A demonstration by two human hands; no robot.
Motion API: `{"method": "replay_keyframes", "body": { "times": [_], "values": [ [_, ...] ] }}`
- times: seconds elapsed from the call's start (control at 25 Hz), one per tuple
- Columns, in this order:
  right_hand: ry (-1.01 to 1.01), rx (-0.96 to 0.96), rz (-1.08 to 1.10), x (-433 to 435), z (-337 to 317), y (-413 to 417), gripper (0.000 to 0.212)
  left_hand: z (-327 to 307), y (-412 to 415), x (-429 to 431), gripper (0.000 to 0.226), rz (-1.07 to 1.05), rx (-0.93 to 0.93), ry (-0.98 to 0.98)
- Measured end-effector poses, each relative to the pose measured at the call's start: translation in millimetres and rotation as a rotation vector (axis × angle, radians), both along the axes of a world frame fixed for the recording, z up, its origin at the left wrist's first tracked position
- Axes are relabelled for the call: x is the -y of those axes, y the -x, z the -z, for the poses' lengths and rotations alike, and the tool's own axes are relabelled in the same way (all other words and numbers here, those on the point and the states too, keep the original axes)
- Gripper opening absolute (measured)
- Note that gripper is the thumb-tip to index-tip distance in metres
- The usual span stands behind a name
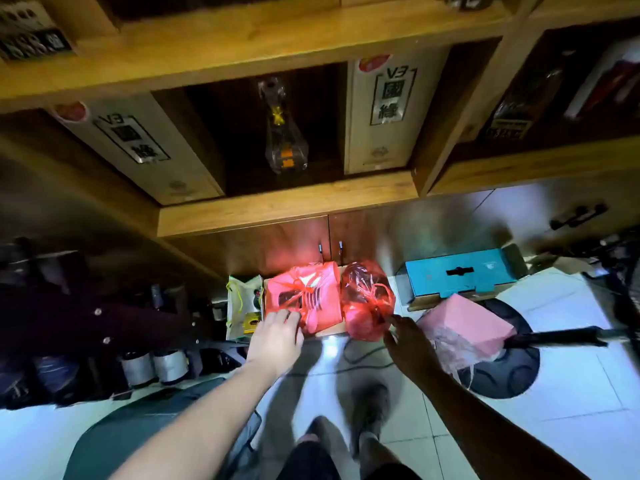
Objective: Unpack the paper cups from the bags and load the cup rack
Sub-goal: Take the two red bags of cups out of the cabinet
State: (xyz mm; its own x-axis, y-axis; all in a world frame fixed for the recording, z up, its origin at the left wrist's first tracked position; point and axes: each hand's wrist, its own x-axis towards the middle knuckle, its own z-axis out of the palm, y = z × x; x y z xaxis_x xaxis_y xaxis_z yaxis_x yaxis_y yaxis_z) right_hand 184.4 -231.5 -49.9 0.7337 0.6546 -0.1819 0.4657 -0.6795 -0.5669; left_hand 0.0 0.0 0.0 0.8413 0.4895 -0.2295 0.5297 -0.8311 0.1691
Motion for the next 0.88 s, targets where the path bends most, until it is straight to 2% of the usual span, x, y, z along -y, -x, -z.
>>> {"method": "replay_keyframes", "body": {
  "times": [0.2,0.32,0.44,0.6,0.68,0.88],
  "values": [
    [0.108,-0.060,0.025,-27,71,-28,0.033,79,-19,-27,0.021,-0.100,-0.025,0.038],
    [0.180,-0.061,0.121,-38,105,-33,0.030,135,-31,-49,0.021,-0.131,0.015,0.060],
    [0.246,-0.071,0.251,-44,156,-37,0.048,195,-47,-72,0.025,-0.166,0.064,0.139],
    [0.244,-0.194,0.437,-45,203,-35,0.063,253,-74,-98,0.045,-0.245,0.109,0.234],
    [0.230,-0.183,0.472,-43,228,-37,0.060,281,-88,-111,0.047,-0.314,0.121,0.240],
    [0.164,-0.180,0.580,-34,265,-41,0.025,307,-98,-129,0.013,-0.301,0.190,0.265]
  ]
}}
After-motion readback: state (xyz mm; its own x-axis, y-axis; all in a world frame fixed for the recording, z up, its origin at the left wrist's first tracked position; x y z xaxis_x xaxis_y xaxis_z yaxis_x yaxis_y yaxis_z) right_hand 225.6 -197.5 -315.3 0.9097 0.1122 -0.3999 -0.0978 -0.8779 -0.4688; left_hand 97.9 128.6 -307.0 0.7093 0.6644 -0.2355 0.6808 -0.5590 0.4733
